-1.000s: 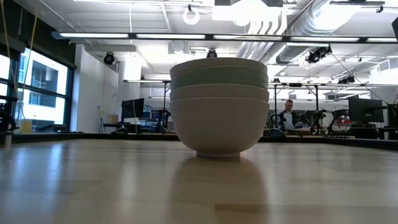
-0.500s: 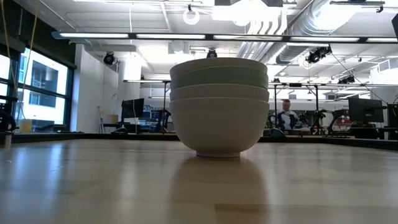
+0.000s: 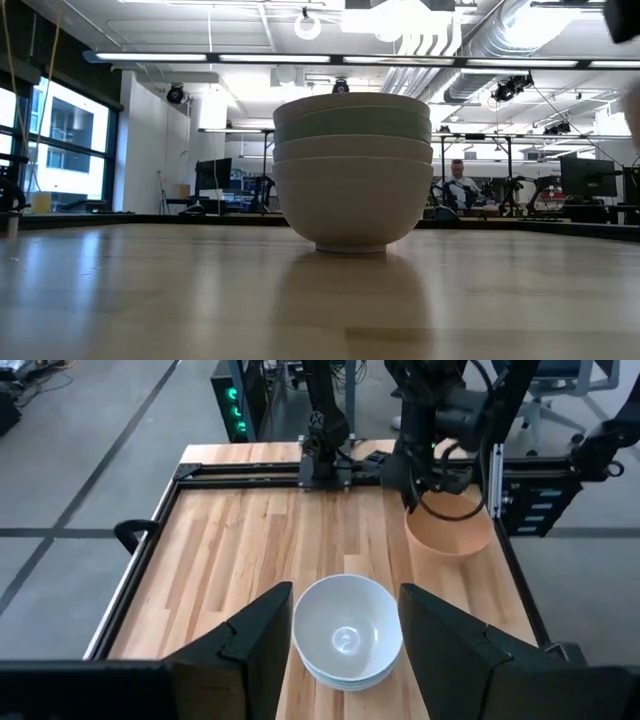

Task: Nest bowls inside each other
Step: Stack the orange bowl on the white bowl

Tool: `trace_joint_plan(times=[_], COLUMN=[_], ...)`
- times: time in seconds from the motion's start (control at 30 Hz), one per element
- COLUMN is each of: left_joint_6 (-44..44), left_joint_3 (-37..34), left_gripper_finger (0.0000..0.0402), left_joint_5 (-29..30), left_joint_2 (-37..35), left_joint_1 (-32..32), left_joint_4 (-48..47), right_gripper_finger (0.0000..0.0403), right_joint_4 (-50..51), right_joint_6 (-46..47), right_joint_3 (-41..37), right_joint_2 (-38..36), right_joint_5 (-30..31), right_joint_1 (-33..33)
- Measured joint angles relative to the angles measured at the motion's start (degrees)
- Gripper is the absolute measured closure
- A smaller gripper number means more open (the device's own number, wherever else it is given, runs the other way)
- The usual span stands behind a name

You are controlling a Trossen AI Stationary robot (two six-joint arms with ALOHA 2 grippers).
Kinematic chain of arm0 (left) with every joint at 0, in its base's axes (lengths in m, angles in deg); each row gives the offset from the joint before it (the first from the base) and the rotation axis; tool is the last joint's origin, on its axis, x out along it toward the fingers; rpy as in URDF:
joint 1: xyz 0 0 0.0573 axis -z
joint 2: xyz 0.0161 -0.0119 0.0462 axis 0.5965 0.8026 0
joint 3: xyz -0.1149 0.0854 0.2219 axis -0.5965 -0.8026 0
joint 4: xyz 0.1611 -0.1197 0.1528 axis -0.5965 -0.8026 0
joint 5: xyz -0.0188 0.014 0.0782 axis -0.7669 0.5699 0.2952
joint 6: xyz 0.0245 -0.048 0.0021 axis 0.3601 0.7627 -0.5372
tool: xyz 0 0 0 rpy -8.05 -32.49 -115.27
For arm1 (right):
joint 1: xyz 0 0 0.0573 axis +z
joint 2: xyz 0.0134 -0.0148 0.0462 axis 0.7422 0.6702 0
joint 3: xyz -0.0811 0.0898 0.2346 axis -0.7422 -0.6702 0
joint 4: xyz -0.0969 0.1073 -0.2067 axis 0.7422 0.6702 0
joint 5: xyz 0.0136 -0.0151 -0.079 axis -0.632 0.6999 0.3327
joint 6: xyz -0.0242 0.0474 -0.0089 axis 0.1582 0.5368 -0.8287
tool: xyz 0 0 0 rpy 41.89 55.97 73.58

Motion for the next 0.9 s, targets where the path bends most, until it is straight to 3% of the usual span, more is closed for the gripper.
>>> trace_joint_plan(times=[0.47,0.73,0.9], left_joint_6=[-1.1,-2.1,-3.6], left_joint_3=[0.0,0.0,-0.1], left_gripper_finger=[0.0227,0.0227,0.0227], left_joint_5=[0.0,0.0,2.3], left_joint_2=[0.0,0.0,-1.0], left_joint_1=[0.0,0.0,0.0], left_joint_4=[-8.0,-11.7,-12.5], right_gripper_finger=[0.0402,0.0403,0.0403], right_joint_4=[12.4,15.5,13.0], right_joint_6=[-0.8,-7.9,-13.9], right_joint_3=[18.2,28.0,30.1], right_joint_2=[0.0,0.0,0.0], right_joint_5=[0.7,5.0,8.2], right_joint_1=[-10.7,-19.5,-25.5])
